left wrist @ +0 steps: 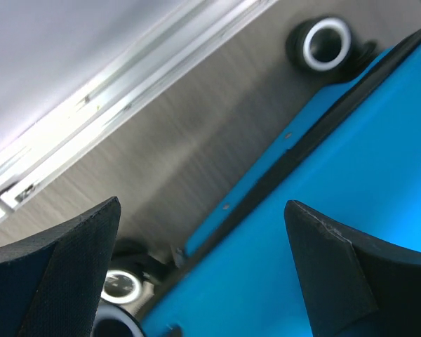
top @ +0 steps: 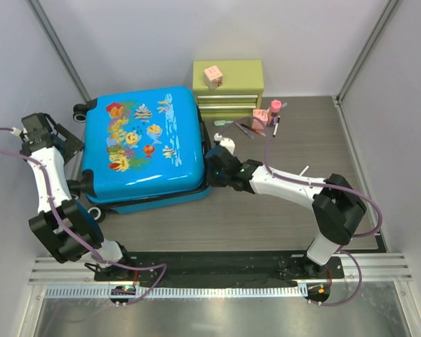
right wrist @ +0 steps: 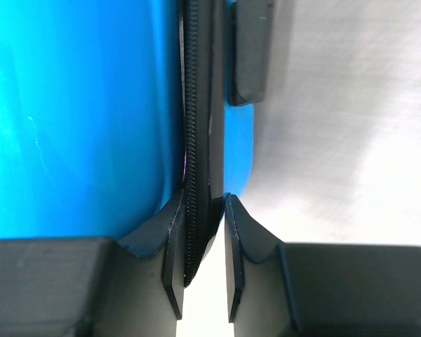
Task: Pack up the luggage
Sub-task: Zip the luggage at the center of the board.
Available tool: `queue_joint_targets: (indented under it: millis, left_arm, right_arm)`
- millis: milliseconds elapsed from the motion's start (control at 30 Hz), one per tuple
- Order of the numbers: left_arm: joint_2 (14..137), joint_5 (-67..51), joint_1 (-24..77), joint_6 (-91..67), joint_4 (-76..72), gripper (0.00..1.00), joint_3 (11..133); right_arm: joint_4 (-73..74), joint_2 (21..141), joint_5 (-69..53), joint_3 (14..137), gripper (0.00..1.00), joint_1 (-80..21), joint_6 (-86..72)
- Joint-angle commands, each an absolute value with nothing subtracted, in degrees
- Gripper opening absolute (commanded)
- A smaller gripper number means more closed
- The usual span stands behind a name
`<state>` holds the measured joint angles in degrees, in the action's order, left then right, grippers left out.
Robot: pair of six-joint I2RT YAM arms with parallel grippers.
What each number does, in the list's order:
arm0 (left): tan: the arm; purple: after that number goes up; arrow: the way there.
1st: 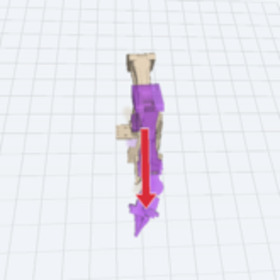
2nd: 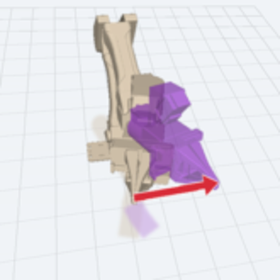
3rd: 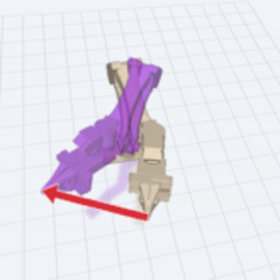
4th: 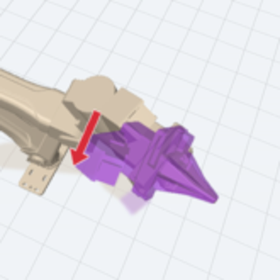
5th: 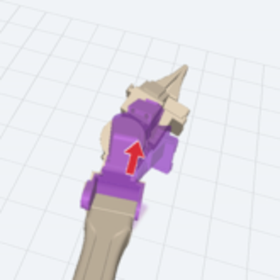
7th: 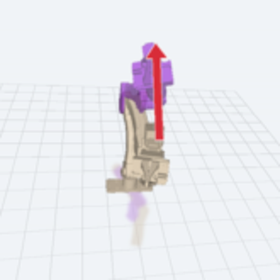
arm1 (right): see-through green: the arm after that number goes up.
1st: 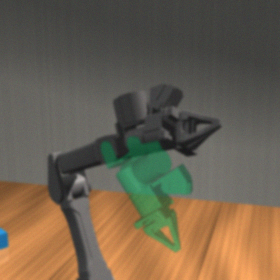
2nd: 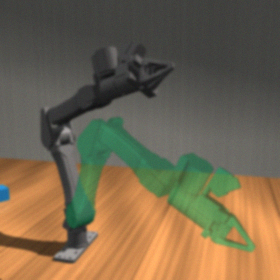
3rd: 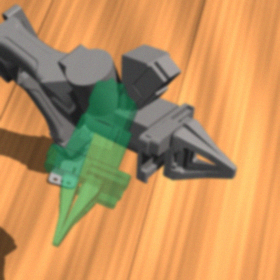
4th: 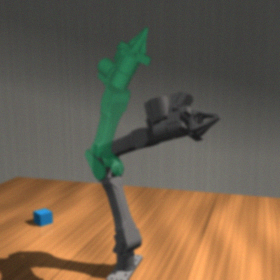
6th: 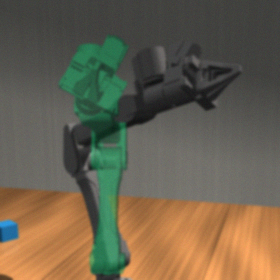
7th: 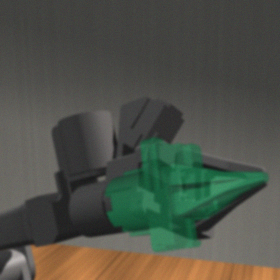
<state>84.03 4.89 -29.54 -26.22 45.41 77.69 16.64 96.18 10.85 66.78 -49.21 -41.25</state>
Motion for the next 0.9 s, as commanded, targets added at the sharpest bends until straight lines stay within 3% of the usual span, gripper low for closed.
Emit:
queue_joint_targets:
  millis: [0, 33, 100, 133, 233, 333, 433, 533, 867]
  left_arm:
    - [84.7, -0.6, -27.8, -26.4, 48.4, 1.0, 80.2]
    - [85.0, -0.6, -27.8, -26.4, 48.4, 1.0, 80.4]
    - [86.1, -0.5, -27.8, -26.2, 48.6, 1.0, 81.4]
    - [86.7, -0.5, -27.9, -25.8, 48.9, 1.0, 81.8]
    - [88.2, 1.3, -27.8, -25.1, 49.7, 1.0, 83.5]
    - [88.9, 1.5, -27.9, -24.9, 50.4, 1.0, 85.0]
    - [87.7, 1.3, -27.8, -24.8, 50.7, 1.0, 85.5]
    - [86.1, 0.7, -27.8, -24.9, 50.5, 1.0, 85.1]
    - [82.8, 0.4, -27.8, -25.7, 52.4, 1.0, 88.7]
  right_arm:
    - [16.9, 96.8, -9.8, 63.3, 0.05, -61.8, -44.8]
    - [17.0, 96.4, -9.7, 62.7, 0.07, -62.5, -45.1]
    - [17.6, 93.7, -9.8, 61.9, 0.22, -63.3, -45.7]
    - [18.4, 92.3, -9.1, 60.7, 0.47, -63.2, -45.4]
    - [23.9, 84.0, -4.8, 59.0, 0.77, -62.5, -41.9]
    - [31.4, 74.4, -2.4, 57.7, 0.87, -56.3, -38.3]
    - [35.2, 66.7, -3.7, 56.4, 0.88, -44.4, -33.0]
    - [35.1, 67.5, -8.0, 56.1, 0.86, -33.7, -29.1]
    - [18.2, 75.0, -24.4, 54.8, 0.78, -30.1, -29.2]
